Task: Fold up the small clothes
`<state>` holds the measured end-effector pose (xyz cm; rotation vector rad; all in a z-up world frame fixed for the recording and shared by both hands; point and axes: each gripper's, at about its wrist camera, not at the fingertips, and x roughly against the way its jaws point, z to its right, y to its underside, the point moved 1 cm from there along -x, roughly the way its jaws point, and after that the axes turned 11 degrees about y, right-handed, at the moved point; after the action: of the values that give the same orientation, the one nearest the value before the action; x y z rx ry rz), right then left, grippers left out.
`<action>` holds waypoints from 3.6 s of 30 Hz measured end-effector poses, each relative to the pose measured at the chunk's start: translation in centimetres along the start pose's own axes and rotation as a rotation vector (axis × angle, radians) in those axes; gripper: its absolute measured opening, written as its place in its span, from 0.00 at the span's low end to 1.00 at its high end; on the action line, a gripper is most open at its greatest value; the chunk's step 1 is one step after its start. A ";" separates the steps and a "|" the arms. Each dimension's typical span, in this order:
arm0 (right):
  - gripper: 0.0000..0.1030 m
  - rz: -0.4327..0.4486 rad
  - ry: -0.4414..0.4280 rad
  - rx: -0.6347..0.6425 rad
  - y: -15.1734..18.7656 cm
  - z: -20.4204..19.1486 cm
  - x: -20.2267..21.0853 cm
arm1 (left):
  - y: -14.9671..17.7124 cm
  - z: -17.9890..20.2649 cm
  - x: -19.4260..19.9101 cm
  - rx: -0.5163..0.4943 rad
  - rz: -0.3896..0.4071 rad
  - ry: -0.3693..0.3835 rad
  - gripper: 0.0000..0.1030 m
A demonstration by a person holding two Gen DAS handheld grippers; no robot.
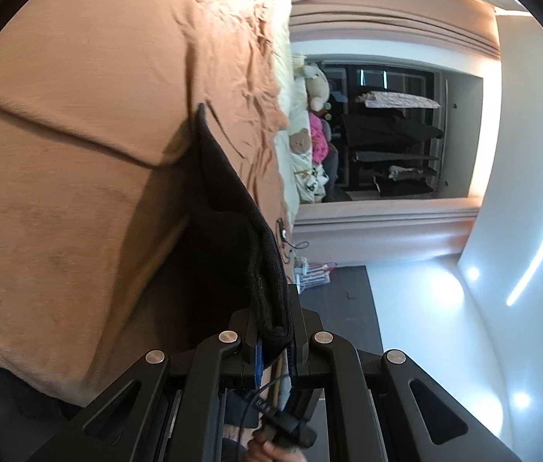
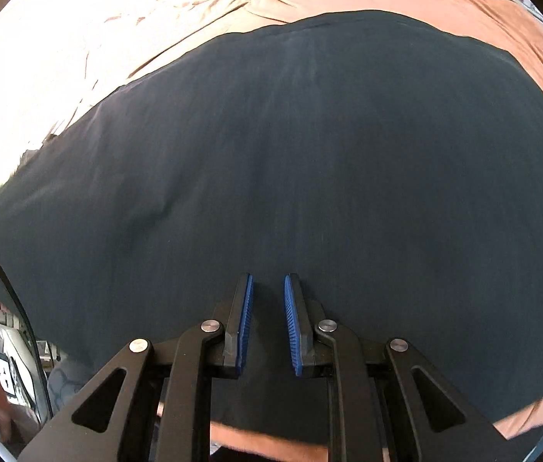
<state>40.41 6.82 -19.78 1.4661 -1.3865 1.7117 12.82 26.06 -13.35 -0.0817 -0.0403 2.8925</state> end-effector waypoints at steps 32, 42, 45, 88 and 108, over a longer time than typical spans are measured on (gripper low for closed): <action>0.13 0.017 -0.163 -0.050 4.5 1.3 0.9 | 0.4 4.1 -4.3 -0.102 -0.079 0.033 0.09; 0.13 -0.021 -0.211 -0.077 5.9 2.8 1.7 | 1.3 6.3 -9.3 -0.119 -0.152 0.070 0.09; 0.13 0.010 -0.225 -0.108 5.9 4.3 3.2 | 1.4 7.0 -10.6 -0.126 -0.174 0.080 0.09; 0.51 0.267 -0.105 -0.475 15.2 24.2 15.7 | 19.2 7.7 -28.9 -0.141 -0.669 0.022 0.09; 0.51 0.197 -0.103 -0.471 19.2 26.8 17.5 | 28.2 1.6 -32.4 -0.121 -0.901 -0.166 0.74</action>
<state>30.12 -28.42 -13.30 1.1948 -1.8864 1.3020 37.20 -9.30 -11.01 0.1261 -0.2192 1.9874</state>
